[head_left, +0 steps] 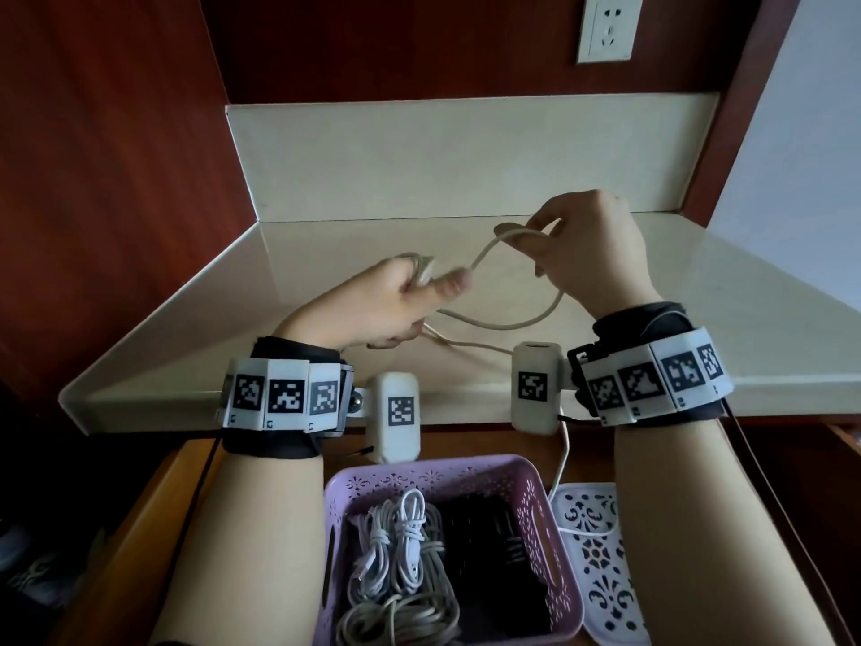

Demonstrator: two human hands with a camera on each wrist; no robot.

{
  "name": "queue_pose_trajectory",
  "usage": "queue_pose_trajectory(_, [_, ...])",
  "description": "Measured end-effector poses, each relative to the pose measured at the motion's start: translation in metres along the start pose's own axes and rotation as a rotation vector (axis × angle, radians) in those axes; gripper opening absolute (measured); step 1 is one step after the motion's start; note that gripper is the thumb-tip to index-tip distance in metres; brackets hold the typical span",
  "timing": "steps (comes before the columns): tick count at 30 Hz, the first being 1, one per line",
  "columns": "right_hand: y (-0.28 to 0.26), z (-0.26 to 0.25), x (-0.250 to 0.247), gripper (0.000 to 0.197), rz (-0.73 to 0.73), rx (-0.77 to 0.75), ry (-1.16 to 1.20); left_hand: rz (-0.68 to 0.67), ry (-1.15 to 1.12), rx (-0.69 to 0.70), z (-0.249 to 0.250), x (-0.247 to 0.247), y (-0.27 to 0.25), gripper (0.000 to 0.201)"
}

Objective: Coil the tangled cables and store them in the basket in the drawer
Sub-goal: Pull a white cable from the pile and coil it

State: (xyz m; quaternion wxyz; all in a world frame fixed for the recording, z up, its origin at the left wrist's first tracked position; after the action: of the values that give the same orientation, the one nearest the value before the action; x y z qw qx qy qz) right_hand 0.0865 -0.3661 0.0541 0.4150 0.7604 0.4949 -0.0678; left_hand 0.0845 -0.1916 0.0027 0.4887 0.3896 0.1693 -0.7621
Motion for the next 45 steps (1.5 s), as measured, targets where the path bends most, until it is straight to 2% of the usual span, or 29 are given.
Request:
queue_pose_trajectory(2, [0.000, 0.010, 0.002, 0.032, -0.030, 0.078, 0.050, 0.018, 0.192, 0.011, -0.002, -0.006, 0.000, 0.067])
queue_pose_trajectory(3, [0.000, 0.014, 0.003, 0.030, -0.039, 0.104, 0.085, 0.069, 0.261, 0.000, -0.006, -0.012, 0.001, 0.060])
queue_pose_trajectory(6, [-0.001, 0.020, 0.001, 0.028, -0.045, 0.146, 0.160, 0.391, 0.288, -0.018, -0.007, -0.045, -0.002, 0.031])
queue_pose_trajectory(9, [-0.001, 0.024, -0.004, 0.030, -0.008, 0.179, 0.192, 0.746, 0.209, -0.030, -0.007, -0.075, -0.013, 0.031])
queue_pose_trajectory(11, [-0.001, 0.026, -0.008, 0.032, 0.012, 0.196, 0.222, 0.886, 0.132, -0.077, -0.012, -0.085, -0.021, 0.031])
queue_pose_trajectory(15, [-0.002, 0.023, -0.010, 0.038, 0.019, 0.202, 0.123, 0.975, 0.181, -0.095, -0.012, -0.084, -0.026, 0.033])
queue_pose_trajectory(17, [-0.003, 0.023, -0.005, 0.036, -0.036, 0.210, 0.110, 0.997, 0.193, -0.116, -0.014, -0.084, -0.028, 0.032])
queue_pose_trajectory(23, [-0.009, 0.019, 0.021, 0.030, -0.224, 0.251, 0.359, 0.986, 0.190, -0.144, -0.024, -0.087, -0.030, 0.036])
queue_pose_trajectory(26, [-0.009, 0.008, 0.031, 0.026, -0.318, 0.214, 0.434, 1.034, 0.199, -0.155, -0.031, -0.096, -0.036, 0.052])
queue_pose_trajectory(28, [-0.014, -0.006, 0.038, 0.018, -0.437, 0.181, 0.609, 1.048, 0.199, -0.182, -0.035, -0.098, -0.039, 0.057])
queue_pose_trajectory(31, [-0.026, -0.028, 0.047, 0.016, -0.638, 0.195, 0.937, 1.035, 0.187, -0.203, -0.042, -0.098, -0.036, 0.055])
queue_pose_trajectory(33, [-0.031, -0.033, 0.051, 0.015, -0.717, 0.244, 1.009, 1.024, 0.174, -0.190, -0.047, -0.097, -0.032, 0.053])
queue_pose_trajectory(35, [-0.031, -0.029, 0.056, 0.013, -0.703, 0.342, 1.016, 1.014, 0.160, -0.173, -0.050, -0.096, -0.030, 0.050])
queue_pose_trajectory(36, [-0.029, -0.024, 0.056, 0.016, -0.628, 0.411, 1.048, 1.010, 0.152, -0.169, -0.050, -0.096, -0.029, 0.051])
queue_pose_trajectory(38, [-0.018, -0.008, 0.048, 0.020, -0.360, 0.493, 1.176, 0.987, 0.171, -0.152, -0.046, -0.096, -0.027, 0.056])
queue_pose_trajectory(39, [-0.010, 0.003, 0.038, 0.022, -0.189, 0.445, 1.152, 0.940, 0.197, -0.133, -0.042, -0.094, -0.024, 0.057])
queue_pose_trajectory(40, [-0.004, 0.011, 0.023, 0.024, -0.026, 0.350, 0.996, 0.855, 0.205, -0.120, -0.039, -0.089, -0.018, 0.058])
queue_pose_trajectory(41, [0.000, 0.011, 0.007, 0.023, 0.102, 0.234, 0.736, 0.731, 0.192, -0.119, -0.037, -0.080, -0.010, 0.057])
queue_pose_trajectory(43, [0.000, -0.005, -0.015, 0.021, 0.272, 0.009, 0.311, 0.399, 0.119, -0.152, -0.035, -0.050, 0.002, 0.040])
queue_pose_trajectory(45, [-0.003, -0.019, -0.023, 0.023, 0.355, -0.138, 0.167, 0.098, 0.094, -0.205, -0.034, -0.018, 0.003, 0.027])
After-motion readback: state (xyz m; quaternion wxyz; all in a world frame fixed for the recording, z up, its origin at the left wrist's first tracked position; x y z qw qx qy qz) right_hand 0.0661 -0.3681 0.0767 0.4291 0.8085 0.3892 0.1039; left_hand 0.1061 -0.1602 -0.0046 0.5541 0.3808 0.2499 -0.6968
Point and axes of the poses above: each hand's wrist, its own y-axis towards the middle knuckle, its own x-axis out of the palm, z = x × y, the point moved 9 cm from there along y, towards the middle knuckle, and after that the axes turned 9 degrees about y, right-handed, at the moved point
